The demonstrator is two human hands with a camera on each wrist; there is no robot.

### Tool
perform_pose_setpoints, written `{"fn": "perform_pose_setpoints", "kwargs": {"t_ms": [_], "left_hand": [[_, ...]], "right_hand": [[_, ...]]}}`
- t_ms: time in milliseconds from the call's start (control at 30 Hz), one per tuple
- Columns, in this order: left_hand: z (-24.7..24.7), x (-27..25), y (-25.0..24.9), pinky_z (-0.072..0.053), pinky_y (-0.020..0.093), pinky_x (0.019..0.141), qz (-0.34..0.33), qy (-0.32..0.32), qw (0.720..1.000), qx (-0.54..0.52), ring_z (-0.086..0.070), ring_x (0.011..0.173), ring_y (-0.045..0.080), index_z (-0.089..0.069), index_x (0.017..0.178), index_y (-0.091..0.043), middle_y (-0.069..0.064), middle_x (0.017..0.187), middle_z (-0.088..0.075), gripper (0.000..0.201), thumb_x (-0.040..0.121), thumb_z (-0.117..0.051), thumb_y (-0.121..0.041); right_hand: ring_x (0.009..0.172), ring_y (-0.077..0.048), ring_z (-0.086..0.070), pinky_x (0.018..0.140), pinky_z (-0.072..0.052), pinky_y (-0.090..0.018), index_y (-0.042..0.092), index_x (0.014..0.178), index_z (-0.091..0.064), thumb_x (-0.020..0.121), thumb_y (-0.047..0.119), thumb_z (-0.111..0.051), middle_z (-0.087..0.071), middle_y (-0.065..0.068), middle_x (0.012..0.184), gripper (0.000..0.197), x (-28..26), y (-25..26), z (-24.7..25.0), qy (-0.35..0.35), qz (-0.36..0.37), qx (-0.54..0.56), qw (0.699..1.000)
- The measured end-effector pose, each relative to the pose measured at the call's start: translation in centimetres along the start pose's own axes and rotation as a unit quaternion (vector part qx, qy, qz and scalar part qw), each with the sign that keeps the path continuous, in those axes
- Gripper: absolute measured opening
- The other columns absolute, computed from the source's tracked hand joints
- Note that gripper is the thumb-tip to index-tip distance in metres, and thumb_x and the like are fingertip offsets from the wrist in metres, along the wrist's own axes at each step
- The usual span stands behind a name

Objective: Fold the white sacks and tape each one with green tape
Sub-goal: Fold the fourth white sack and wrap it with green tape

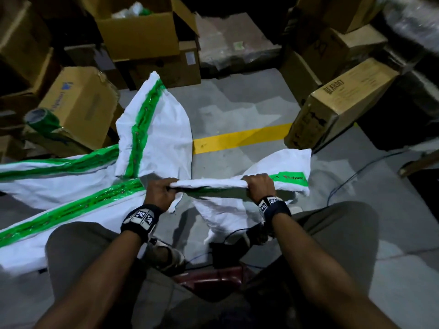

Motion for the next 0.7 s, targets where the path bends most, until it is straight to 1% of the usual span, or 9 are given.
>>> {"fn": "perform_pose_setpoints", "kwargs": {"t_ms": [100, 167, 233, 267, 367, 433, 500, 600, 700], "left_hand": [[2.7, 0.4, 1.5, -0.045, 0.012, 0.076, 0.068, -0.051, 0.996, -0.017, -0.07, 0.084, 0.016, -0.077, 0.09, 0.005, 0.021, 0.088, -0.075, 0.012, 0.079, -0.077, 0.0], [4.4, 0.7, 2.6, -0.04, 0.001, 0.071, 0.115, -0.062, 0.991, -0.021, -0.064, 0.075, -0.007, -0.078, 0.084, -0.002, 0.007, 0.083, -0.077, 0.008, 0.078, -0.081, 0.001], [6.7, 0.7, 3.8, -0.038, -0.002, 0.068, 0.14, -0.075, 0.987, -0.005, -0.057, 0.071, -0.025, -0.079, 0.085, -0.001, 0.005, 0.083, -0.076, 0.01, 0.076, -0.083, -0.002], [7.7, 0.6, 4.4, -0.041, 0.002, 0.069, 0.149, -0.083, 0.985, 0.007, -0.062, 0.079, -0.019, -0.078, 0.092, 0.002, 0.012, 0.09, -0.075, 0.018, 0.077, -0.083, -0.004], [9.2, 0.5, 6.9, -0.047, 0.01, 0.069, 0.203, -0.054, 0.977, 0.025, -0.069, 0.098, 0.026, -0.077, 0.1, 0.002, 0.02, 0.094, -0.074, 0.023, 0.079, -0.083, -0.005], [9.7, 1.0, 8.3, -0.053, 0.031, 0.083, 0.243, -0.04, 0.965, 0.091, -0.066, 0.107, 0.038, -0.074, 0.106, -0.003, 0.021, 0.101, -0.072, 0.03, 0.078, -0.083, -0.01], [10.0, 1.7, 8.0, -0.045, 0.051, 0.099, 0.215, -0.04, 0.948, 0.232, -0.056, 0.119, 0.045, -0.064, 0.124, -0.012, 0.026, 0.122, -0.063, 0.059, 0.068, -0.079, -0.022], [4.2, 1.8, 2.7, -0.022, 0.059, 0.11, 0.02, 0.09, 0.937, 0.338, -0.047, 0.13, 0.046, -0.054, 0.14, -0.019, 0.02, 0.136, -0.055, 0.094, 0.05, -0.079, -0.035], [-1.5, 0.5, -2.9, -0.025, 0.049, 0.112, -0.026, 0.165, 0.918, 0.36, -0.056, 0.124, 0.033, -0.056, 0.134, -0.022, 0.008, 0.128, -0.064, 0.072, 0.07, -0.079, -0.045]], "right_hand": [[0.072, -0.04, -0.067, 0.061, -0.051, -0.039, 0.016, 0.09, -0.074, 0.064, 0.009, -0.076, -0.071, -0.016, 0.076, 0.027, 1.2, 2.5, 2.2, 0.021, 0.069, 0.02, 0.997], [0.073, -0.034, -0.068, 0.064, -0.051, -0.037, 0.024, 0.098, -0.074, 0.06, 0.02, -0.082, -0.073, -0.009, 0.079, 0.04, 2.1, 2.5, 2.0, 0.031, 0.096, 0.016, 0.995], [0.096, -0.029, -0.068, 0.081, -0.05, -0.04, 0.032, 0.12, -0.065, 0.063, 0.03, -0.082, -0.073, -0.001, 0.106, 0.059, 2.2, -0.2, 1.2, 0.048, 0.042, -0.005, 0.998], [0.106, -0.028, -0.066, 0.088, -0.049, -0.041, 0.033, 0.127, -0.061, 0.07, 0.03, -0.078, -0.071, -0.001, 0.117, 0.06, 2.0, -2.2, 0.6, 0.056, 0.002, -0.023, 0.998], [0.113, -0.035, -0.062, 0.091, -0.049, -0.042, 0.029, 0.131, -0.06, 0.081, 0.02, -0.068, -0.068, -0.009, 0.123, 0.052, 1.2, -5.1, 1.0, 0.081, -0.047, -0.029, 0.995], [0.112, -0.037, -0.063, 0.089, -0.049, -0.042, 0.026, 0.128, -0.063, 0.081, 0.019, -0.07, -0.069, -0.013, 0.121, 0.049, 2.0, -3.9, 2.8, 0.089, -0.02, -0.042, 0.995], [0.111, -0.036, -0.063, 0.089, -0.049, -0.041, 0.026, 0.122, -0.065, 0.082, 0.025, -0.069, -0.068, -0.013, 0.118, 0.041, 3.4, -2.1, 4.7, 0.094, 0.019, -0.066, 0.993], [0.113, -0.036, -0.06, 0.09, -0.047, -0.04, 0.025, 0.125, -0.064, 0.087, 0.031, -0.068, -0.066, -0.014, 0.12, 0.039, 4.7, 0.6, 6.3, 0.119, 0.073, -0.068, 0.988], [0.113, -0.034, -0.06, 0.088, -0.045, -0.038, 0.028, 0.126, -0.063, 0.089, 0.036, -0.068, -0.066, -0.012, 0.12, 0.038, 4.9, 3.1, 6.7, 0.124, 0.115, -0.068, 0.983]]}}
Point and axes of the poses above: each hand's wrist, its own x-axis towards the middle knuckle, its own z-axis out of the back of the hand, y = z × x, the point moved 6 cm from there along x, towards the middle knuckle
